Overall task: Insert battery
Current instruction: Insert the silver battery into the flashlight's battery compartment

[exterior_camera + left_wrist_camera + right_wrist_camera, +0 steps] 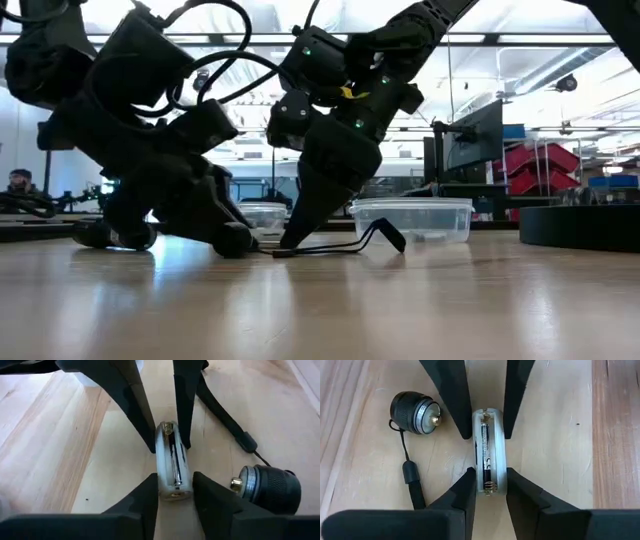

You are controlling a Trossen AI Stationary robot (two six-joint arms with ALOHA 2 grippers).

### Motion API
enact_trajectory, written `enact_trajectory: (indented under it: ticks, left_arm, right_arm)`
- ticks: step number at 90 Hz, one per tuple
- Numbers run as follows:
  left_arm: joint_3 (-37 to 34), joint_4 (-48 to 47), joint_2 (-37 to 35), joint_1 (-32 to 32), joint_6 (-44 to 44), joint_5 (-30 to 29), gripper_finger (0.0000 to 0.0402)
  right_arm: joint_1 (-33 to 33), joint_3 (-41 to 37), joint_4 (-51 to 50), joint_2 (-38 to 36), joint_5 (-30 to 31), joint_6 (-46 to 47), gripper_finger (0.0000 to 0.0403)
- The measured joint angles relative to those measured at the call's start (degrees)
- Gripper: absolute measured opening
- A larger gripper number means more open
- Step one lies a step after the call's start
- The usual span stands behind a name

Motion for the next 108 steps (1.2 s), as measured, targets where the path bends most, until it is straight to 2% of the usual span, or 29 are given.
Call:
enact_trajectory:
  ticks: [13, 34, 60, 85, 108]
  left_arm:
    - [0.0, -0.1, 0.0, 0.0, -0.3, -0.1, 0.0068]
    - [0.0, -0.1, 0.0, 0.0, -0.8, -0.3, 0.0081]
    - [0.0, -0.1, 0.0, 0.0, -1.8, -0.3, 0.0074]
    - [-0.1, 0.0, 0.1, 0.1, -3.3, -0.5, 0.0078]
    - [0.0, 0.1, 0.1, 0.1, -3.6, -0.5, 0.0078]
  right_arm:
    - [0.0, 0.0, 0.0, 0.0, 0.0, -0.1, 0.0077]
    - [0.1, -0.2, -1.0, -1.3, 0.2, -0.2, 0.0138]
    - [0.1, -0.2, -8.6, -9.2, 2.4, -1.2, 0.0195]
    - [-0.6, -0.2, -26.8, -17.6, 16.3, -3.6, 0.0188]
    - [-3.8, -4.2, -31.9, -18.4, 16.9, -3.9, 0.0159]
